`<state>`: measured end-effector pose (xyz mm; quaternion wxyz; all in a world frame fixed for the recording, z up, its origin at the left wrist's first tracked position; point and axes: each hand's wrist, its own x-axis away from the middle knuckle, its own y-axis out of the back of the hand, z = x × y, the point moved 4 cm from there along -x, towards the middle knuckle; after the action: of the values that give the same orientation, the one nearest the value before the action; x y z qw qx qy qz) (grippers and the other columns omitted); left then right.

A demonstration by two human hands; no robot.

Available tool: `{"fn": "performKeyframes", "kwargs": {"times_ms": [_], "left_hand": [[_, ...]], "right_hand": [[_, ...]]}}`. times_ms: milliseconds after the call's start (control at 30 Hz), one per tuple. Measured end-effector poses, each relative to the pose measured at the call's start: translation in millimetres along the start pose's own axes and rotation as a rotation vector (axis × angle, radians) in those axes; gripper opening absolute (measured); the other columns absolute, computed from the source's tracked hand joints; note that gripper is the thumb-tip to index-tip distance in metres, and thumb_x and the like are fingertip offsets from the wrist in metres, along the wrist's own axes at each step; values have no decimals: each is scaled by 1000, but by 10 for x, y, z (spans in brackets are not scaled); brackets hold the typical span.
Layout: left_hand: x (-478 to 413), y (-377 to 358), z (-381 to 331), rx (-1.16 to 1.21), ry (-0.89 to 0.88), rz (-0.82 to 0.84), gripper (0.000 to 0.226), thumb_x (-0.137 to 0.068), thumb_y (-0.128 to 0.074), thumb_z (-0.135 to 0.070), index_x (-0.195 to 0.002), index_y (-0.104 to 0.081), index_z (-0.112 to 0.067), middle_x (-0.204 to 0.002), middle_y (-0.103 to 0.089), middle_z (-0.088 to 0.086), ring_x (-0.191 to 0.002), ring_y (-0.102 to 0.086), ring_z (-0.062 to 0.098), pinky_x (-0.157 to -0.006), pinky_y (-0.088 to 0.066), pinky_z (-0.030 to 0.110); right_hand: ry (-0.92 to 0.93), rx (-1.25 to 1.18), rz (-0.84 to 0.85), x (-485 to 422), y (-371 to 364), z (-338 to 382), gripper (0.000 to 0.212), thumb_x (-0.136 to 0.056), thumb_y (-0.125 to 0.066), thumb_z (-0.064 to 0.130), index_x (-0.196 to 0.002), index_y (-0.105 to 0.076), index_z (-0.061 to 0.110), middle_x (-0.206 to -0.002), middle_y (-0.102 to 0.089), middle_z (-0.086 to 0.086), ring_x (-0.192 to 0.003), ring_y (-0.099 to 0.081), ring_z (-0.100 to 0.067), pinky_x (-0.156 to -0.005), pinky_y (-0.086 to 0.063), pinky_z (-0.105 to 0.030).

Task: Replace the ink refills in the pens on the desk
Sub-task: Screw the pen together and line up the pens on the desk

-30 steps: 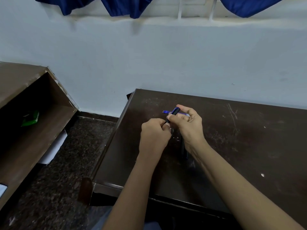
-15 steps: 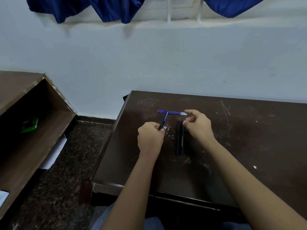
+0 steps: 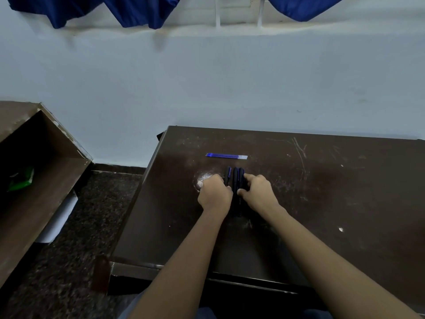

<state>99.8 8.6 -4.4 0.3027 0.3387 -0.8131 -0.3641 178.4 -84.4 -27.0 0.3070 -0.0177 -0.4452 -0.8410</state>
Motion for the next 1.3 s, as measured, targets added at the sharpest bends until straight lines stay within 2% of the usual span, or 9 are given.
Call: {"fn": "performKeyframes", "kwargs": {"times_ms": [167,333,433,833,1000,1100,1300], "left_hand": [[-57,-77,10,-8,-79,14,41,-89,-59,-28,-128,-55,-18,-121,-63,3,-109,-60,22,-73,-39,28],[-74,-127,4,-28,-138,68,46,-91,-54,-20,-137,-48,-23,-126,-60,6,-107,-61,22,-79,-51,34],[-79,-148,-4,-42,-163,85,49,-90,-57,-18,-138,-46,-22,-124,-60,7,-107,-61,23,-84,-53,38],[-165,-142,90,-51,-135,101,52,-89,-59,-14,-138,-44,-20,-124,-60,8,-111,-59,26,-86,-50,39],[-189,-15,243,0,-71,58,44,-90,-57,-14,-133,-49,-21,-122,-61,7,-104,-61,25,-85,-54,42],[-200,51,310,1,-53,49,44,-91,-55,-16,-133,-49,-21,-122,-60,9,-103,-61,26,-82,-53,39],[-206,86,345,2,-29,67,48,-90,-58,-16,-135,-47,-22,-123,-58,9,-105,-59,25,-79,-50,36]], "right_hand": [[28,4,-6,2,-24,5,66,-89,-63,16,-148,-33,11,-135,-41,-15,-121,-49,-28,-102,-41,-34],[50,-24,-31,33,-30,31,64,-89,-63,15,-146,-35,11,-131,-44,-15,-115,-53,-27,-98,-43,-32],[54,-34,-54,34,-34,35,63,-90,-63,15,-146,-36,10,-130,-46,-15,-115,-53,-26,-97,-43,-31],[38,-90,-56,-70,-198,71,66,-87,-66,14,-146,-36,10,-128,-54,-17,-117,-54,-28,-96,-44,-33],[80,-91,-44,-78,-363,225,64,-88,-65,14,-146,-37,11,-126,-54,-17,-116,-53,-28,-94,-45,-32],[91,-81,-37,-76,-434,298,61,-89,-64,15,-145,-39,12,-125,-53,-16,-114,-54,-27,-91,-46,-31],[72,-88,-24,-102,-465,324,65,-89,-64,16,-147,-34,12,-129,-53,-16,-118,-53,-26,-97,-45,-34]]}}
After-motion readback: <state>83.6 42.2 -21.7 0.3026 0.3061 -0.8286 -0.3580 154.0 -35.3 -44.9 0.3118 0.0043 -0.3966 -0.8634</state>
